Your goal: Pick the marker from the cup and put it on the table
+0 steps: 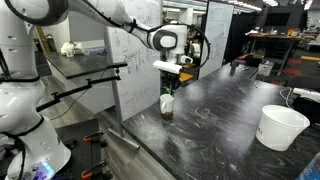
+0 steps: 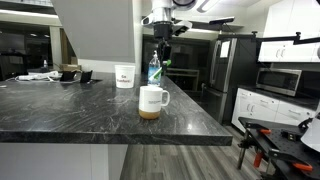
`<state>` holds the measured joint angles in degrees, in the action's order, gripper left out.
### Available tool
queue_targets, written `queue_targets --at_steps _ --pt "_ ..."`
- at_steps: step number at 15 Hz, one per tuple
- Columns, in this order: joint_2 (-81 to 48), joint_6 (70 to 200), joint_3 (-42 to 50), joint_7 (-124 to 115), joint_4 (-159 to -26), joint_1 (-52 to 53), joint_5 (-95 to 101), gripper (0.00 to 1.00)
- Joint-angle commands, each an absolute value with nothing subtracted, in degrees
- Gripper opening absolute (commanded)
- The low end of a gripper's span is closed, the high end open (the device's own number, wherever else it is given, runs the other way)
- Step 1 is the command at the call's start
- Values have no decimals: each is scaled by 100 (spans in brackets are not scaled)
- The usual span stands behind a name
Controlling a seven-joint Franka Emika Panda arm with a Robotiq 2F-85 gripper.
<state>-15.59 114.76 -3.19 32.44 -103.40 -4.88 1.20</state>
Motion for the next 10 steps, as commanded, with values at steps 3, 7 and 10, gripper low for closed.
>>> queue_targets --at_steps 3,7,10 --pt "-800 11471 -187 4406 -10995 -785 -189 5" --pt "-401 11501 -34 6003 -11543 -855 -355 5" --pt "-376 11547 124 6954 -11807 -857 -636 5"
